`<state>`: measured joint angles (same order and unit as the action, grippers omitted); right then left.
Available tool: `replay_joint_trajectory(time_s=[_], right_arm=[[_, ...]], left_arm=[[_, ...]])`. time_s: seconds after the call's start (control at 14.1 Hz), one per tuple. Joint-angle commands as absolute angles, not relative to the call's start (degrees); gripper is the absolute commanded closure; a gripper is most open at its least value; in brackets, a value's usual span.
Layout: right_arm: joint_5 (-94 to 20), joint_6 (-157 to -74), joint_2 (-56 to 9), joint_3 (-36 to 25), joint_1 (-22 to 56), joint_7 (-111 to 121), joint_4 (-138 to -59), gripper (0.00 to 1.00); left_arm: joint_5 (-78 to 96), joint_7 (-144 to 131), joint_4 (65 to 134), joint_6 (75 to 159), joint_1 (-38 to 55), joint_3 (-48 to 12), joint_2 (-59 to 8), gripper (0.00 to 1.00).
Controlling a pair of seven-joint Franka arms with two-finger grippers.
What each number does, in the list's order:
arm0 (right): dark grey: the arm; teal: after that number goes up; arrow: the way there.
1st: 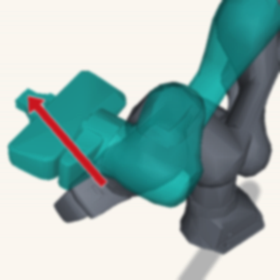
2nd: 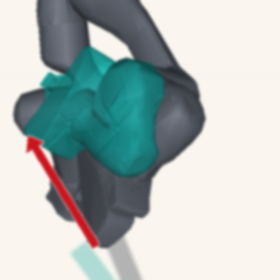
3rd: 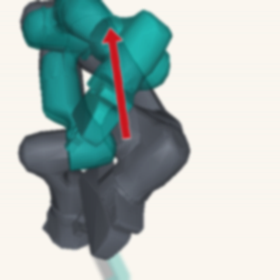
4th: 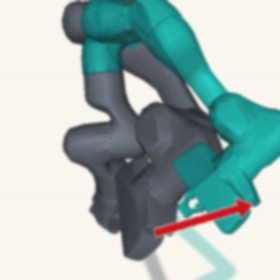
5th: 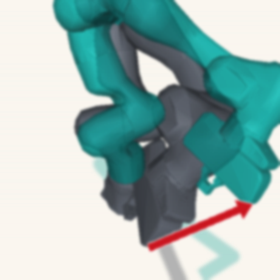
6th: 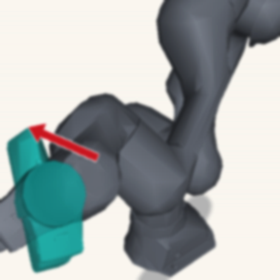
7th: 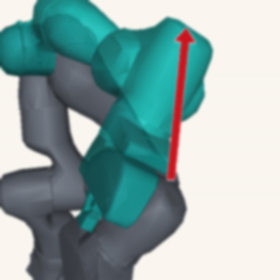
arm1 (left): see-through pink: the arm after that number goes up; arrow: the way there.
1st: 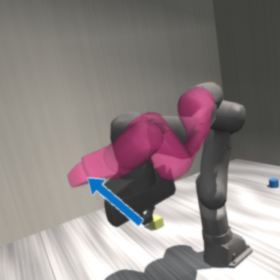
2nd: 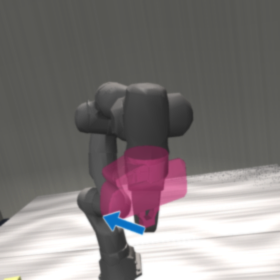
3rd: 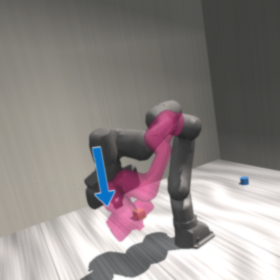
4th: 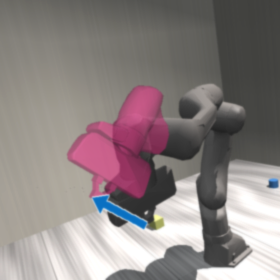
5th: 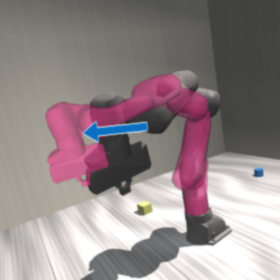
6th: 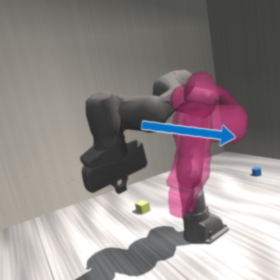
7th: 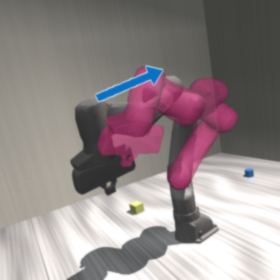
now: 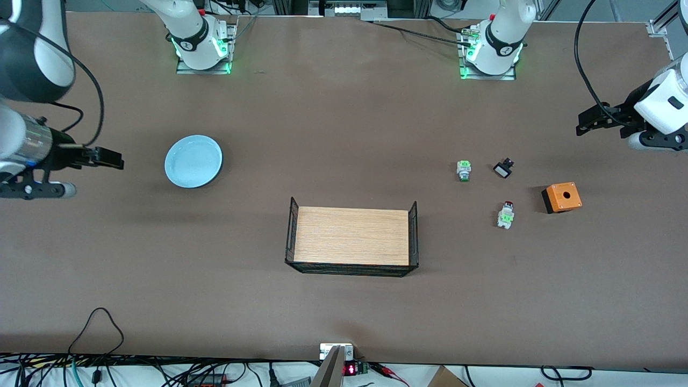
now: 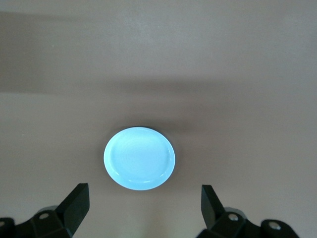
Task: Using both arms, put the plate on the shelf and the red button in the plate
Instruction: 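Move the right gripper down to the rim of the blue plate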
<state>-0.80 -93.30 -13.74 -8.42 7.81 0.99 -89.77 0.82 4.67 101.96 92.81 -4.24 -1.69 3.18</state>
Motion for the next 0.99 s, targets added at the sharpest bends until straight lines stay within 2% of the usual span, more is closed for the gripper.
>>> replay_joint_trajectory(time_s=[0.0,0.35,0.64,0.92], right_arm=[[0.1,-100.1,-12.8,-8.6,8.3,0.3,-97.2,0.00],[-0.4,-109.8,-11.5,-8.6,7.7,-1.3,-110.5,0.00],[-0.8,-121.4,-9.6,-8.5,5.7,-1.5,-122.9,0.00],[-0.8,-129.4,-9.9,-8.5,4.5,-4.2,-129.6,0.00]], left_arm=[[1.5,4.7,100.9,91.8,-4.5,-1.6,2.7,0.00],[1.5,4.8,100.8,91.8,-4.8,-1.7,2.7,0.00],[1.6,4.8,100.9,91.8,-4.8,-1.7,2.7,0.00],[1.5,4.8,100.9,91.8,-4.9,-1.7,2.7,0.00]])
